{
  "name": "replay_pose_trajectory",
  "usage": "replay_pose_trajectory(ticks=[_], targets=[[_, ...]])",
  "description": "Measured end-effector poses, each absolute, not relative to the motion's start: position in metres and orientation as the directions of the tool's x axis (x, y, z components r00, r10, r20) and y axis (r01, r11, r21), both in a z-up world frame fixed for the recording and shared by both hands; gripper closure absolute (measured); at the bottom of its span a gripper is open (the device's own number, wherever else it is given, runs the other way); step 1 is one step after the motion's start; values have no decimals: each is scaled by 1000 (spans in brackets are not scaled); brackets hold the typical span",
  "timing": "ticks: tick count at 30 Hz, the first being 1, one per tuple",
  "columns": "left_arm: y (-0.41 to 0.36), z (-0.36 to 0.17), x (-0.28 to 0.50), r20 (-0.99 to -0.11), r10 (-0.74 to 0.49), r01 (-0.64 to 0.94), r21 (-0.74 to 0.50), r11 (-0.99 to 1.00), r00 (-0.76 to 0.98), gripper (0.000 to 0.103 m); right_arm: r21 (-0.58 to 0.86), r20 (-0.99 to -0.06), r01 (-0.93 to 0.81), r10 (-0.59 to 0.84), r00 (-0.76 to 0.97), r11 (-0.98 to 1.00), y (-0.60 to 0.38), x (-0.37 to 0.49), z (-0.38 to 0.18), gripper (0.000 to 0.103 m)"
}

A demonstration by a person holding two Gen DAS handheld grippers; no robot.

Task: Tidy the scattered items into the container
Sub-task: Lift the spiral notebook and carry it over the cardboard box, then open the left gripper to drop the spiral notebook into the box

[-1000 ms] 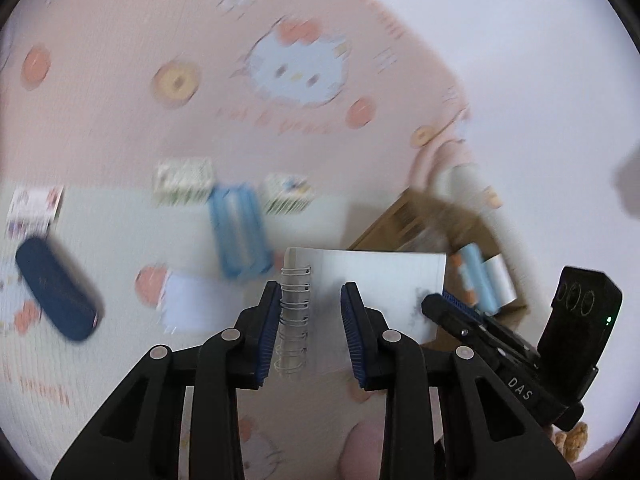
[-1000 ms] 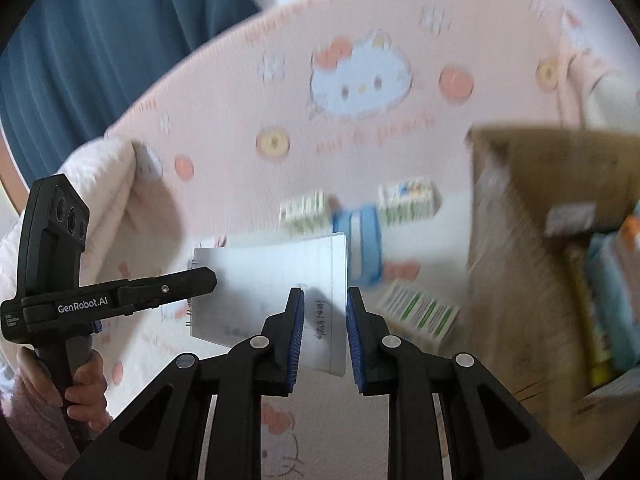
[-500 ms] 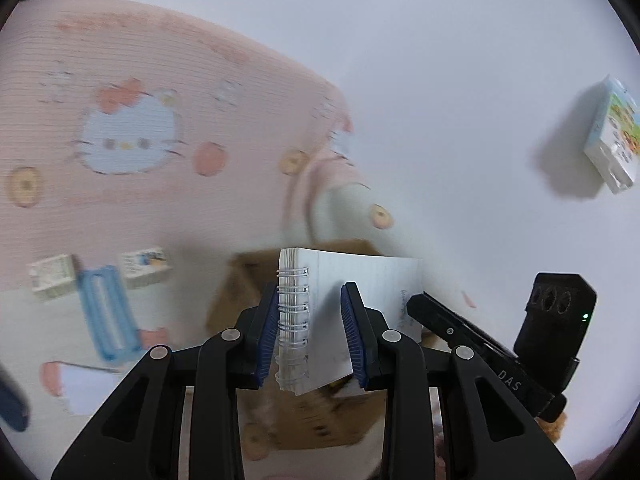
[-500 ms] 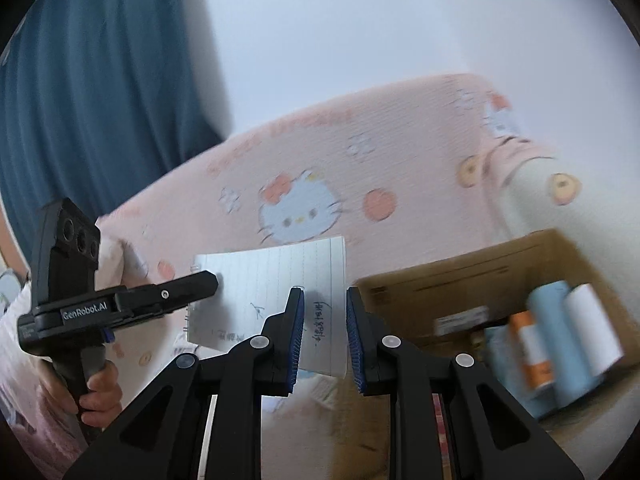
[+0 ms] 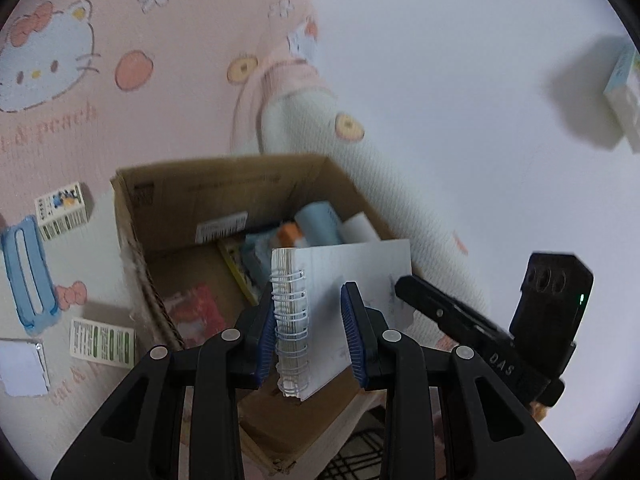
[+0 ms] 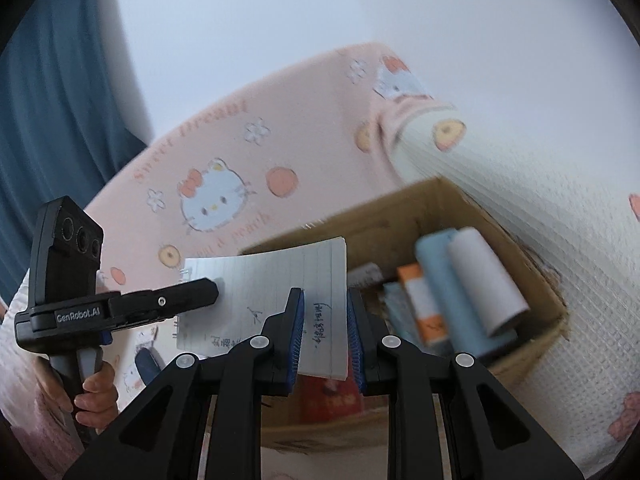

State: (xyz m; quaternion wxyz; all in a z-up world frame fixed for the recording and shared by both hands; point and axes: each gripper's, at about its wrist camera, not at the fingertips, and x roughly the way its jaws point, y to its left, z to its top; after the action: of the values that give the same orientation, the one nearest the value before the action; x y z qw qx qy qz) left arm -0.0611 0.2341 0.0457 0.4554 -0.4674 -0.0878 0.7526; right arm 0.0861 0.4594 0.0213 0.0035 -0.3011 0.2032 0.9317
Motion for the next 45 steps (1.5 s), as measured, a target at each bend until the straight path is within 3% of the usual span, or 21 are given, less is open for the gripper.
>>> replay_pose_trajectory(ticks=[10, 16, 25, 29, 32, 35, 39, 41, 45], targets=[[232, 2, -50, -765, 644, -551, -525, -649, -30, 65, 309, -681, -107, -141, -718, -945, 449, 85, 1, 85], [243, 4, -50, -823, 567, -583, -462, -668, 2, 60, 153, -772, -140, -30, -635, -978, 444, 84, 6, 84], [245, 7, -44, -834, 552, -616, -423, -664, -22, 58, 87, -796, -89, -16, -605, -992, 440, 79, 25, 84], [241, 18, -42, -849, 515, -653, -321, -686, -123, 54, 128, -825, -69, -68, -561, -989, 435, 65, 23, 84], [233, 23, -49, -832, 534, -652, -322, -687, -151, 53, 92, -848, -20, -68, -525, -996, 427, 49, 19, 80], [226, 24, -58, -806, 573, -649, -356, -673, -152, 53, 58, -871, 44, -73, -486, -997, 418, 33, 14, 59], [213, 29, -73, -744, 636, -635, -394, -664, -203, 54, 120, -919, 11, -116, -376, -993, 420, -6, -3, 58], [205, 32, -83, -698, 685, -629, -441, -641, -209, 60, 183, -929, -28, -163, -333, -983, 424, -26, -11, 58], [193, 37, -100, -625, 732, -643, -449, -620, -271, 94, 238, -941, -107, -202, -271, -965, 429, -58, -29, 58]])
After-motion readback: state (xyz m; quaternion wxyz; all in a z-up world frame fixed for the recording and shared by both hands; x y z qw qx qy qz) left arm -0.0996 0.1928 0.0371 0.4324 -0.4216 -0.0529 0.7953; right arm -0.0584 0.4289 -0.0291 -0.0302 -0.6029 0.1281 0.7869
